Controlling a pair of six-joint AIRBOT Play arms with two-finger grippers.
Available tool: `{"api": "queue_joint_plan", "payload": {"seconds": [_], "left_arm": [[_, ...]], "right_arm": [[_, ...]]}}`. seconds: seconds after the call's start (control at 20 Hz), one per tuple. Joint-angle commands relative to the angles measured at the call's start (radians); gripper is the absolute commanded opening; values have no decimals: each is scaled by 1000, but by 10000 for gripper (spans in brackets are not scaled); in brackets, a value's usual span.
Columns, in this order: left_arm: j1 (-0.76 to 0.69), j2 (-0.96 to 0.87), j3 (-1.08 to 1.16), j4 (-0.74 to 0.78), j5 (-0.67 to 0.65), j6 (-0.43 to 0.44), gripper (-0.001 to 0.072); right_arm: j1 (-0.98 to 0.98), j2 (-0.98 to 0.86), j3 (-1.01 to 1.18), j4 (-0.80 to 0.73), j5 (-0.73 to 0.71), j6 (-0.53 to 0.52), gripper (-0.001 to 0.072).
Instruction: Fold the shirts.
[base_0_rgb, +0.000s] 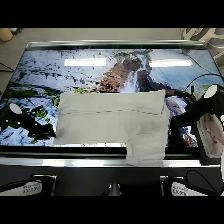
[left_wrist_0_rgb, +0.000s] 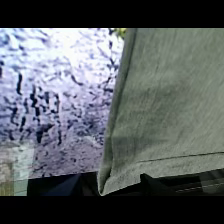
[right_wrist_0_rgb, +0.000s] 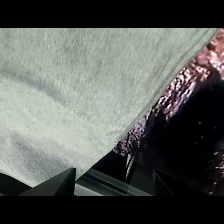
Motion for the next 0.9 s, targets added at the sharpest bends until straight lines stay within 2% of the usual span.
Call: {"api": "queue_joint_plan", "payload": {"seconds": [0.0,0.2,0.25,0.3,0.4,0.45,0.85], "left_arm": [[2,30,-83,-63,70,24,478],[-6,15,-108,-98,112,21,478],[-10,13,-116,-97,119,21,458],[-10,12,-117,-98,124,21,330],[-10,13,-117,-98,124,21,161],[-10,13,-117,-98,122,22,44],[-10,39,-117,-98,98,29,28]], "right_arm": [[-3,37,-68,-2,-11,-14,482],[-3,58,-112,-3,-6,-13,499],[-3,72,-146,-4,-9,-14,510],[-3,88,-188,-6,-12,-14,538],[-3,113,-280,0,-27,-13,549],[-3,119,-324,19,-40,-14,548],[-3,122,-482,93,-221,10,524]]}}
